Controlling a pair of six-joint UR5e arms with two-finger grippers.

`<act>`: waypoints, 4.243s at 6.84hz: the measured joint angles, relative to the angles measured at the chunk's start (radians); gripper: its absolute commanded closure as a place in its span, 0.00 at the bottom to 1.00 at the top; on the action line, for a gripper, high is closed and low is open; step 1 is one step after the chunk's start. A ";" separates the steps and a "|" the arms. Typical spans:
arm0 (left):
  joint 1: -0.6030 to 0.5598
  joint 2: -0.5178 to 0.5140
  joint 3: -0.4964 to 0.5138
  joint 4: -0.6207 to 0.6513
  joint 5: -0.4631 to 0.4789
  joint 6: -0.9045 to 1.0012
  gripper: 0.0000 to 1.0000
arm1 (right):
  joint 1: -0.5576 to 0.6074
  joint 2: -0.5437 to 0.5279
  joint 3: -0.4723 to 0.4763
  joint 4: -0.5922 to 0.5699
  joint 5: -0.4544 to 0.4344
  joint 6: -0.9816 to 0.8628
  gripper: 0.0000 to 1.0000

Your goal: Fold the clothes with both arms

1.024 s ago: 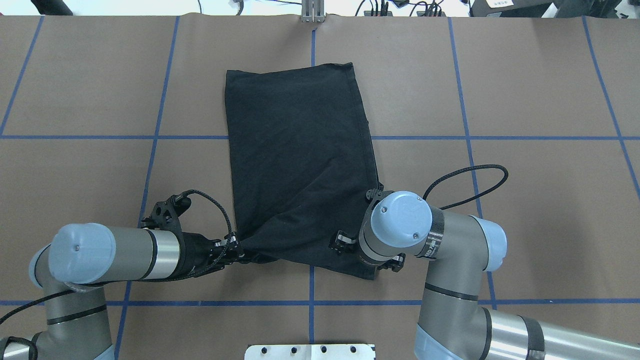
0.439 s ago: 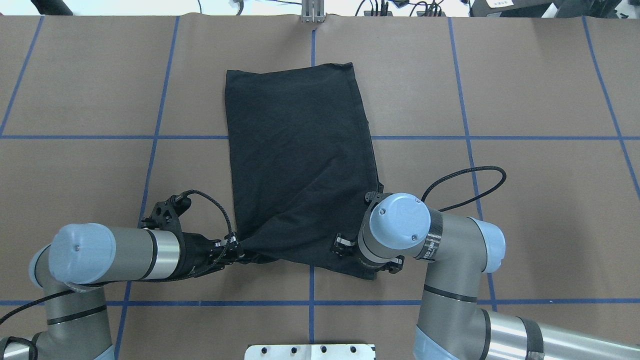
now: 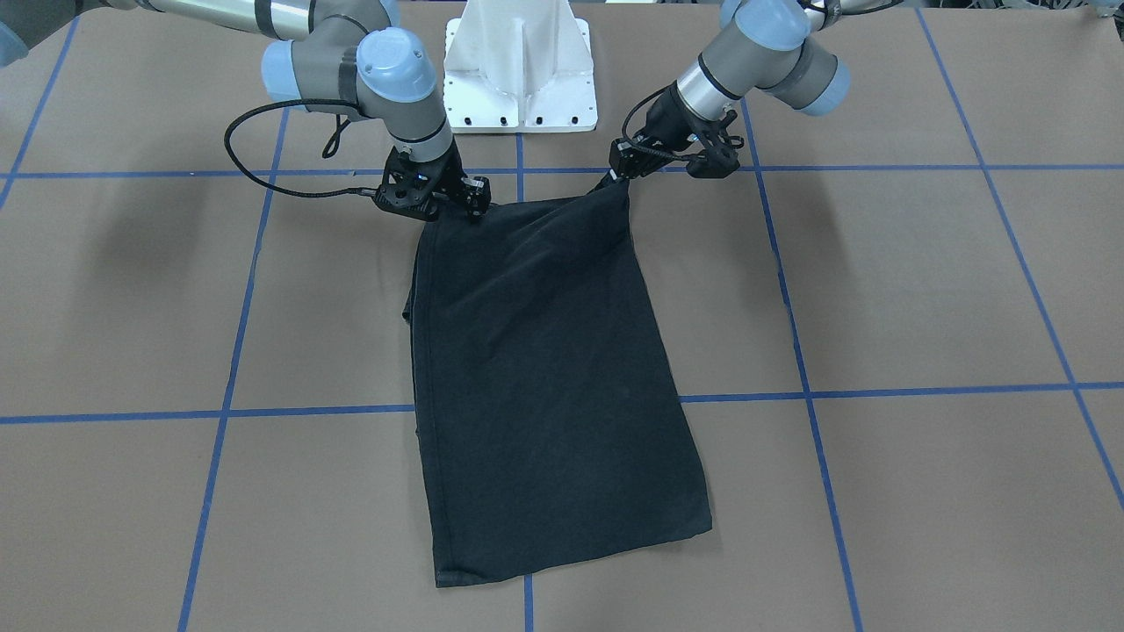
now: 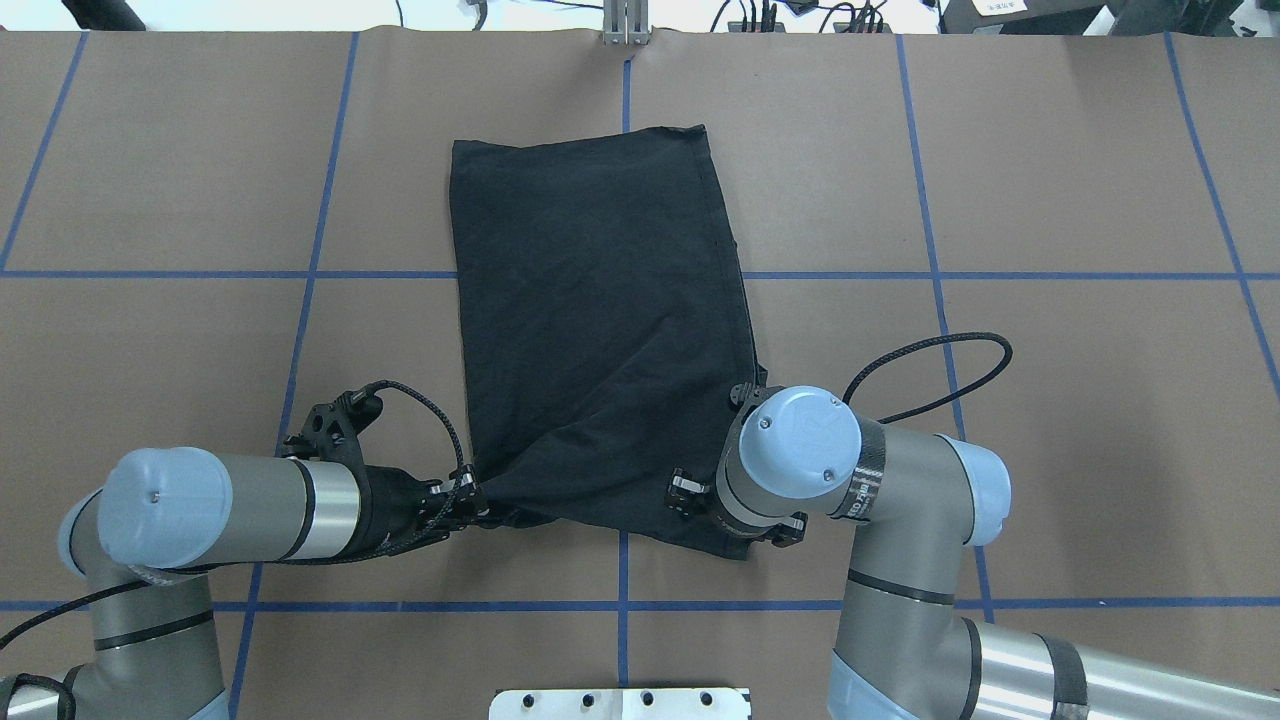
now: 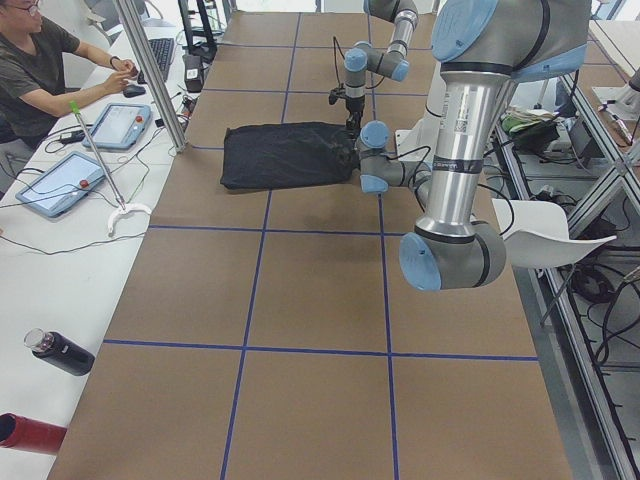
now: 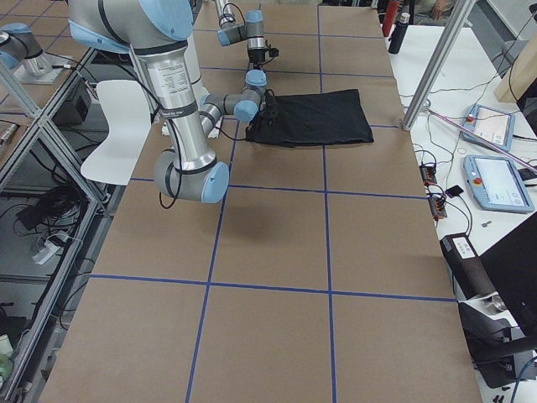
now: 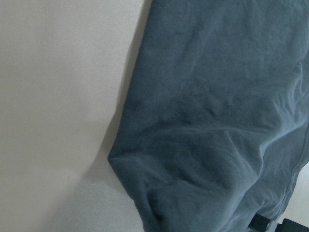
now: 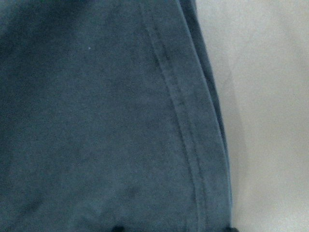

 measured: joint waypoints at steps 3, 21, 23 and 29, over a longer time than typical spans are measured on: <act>0.001 0.000 0.000 0.000 0.001 0.000 1.00 | 0.001 0.001 0.005 0.000 -0.006 -0.001 1.00; 0.097 0.114 -0.231 0.000 -0.003 -0.062 1.00 | 0.094 -0.116 0.284 0.023 0.292 -0.016 1.00; -0.013 0.090 -0.217 0.005 -0.007 0.023 1.00 | 0.211 -0.096 0.264 0.050 0.292 -0.038 1.00; -0.315 -0.202 0.200 0.009 -0.038 0.210 1.00 | 0.420 0.141 -0.096 0.074 0.260 -0.165 1.00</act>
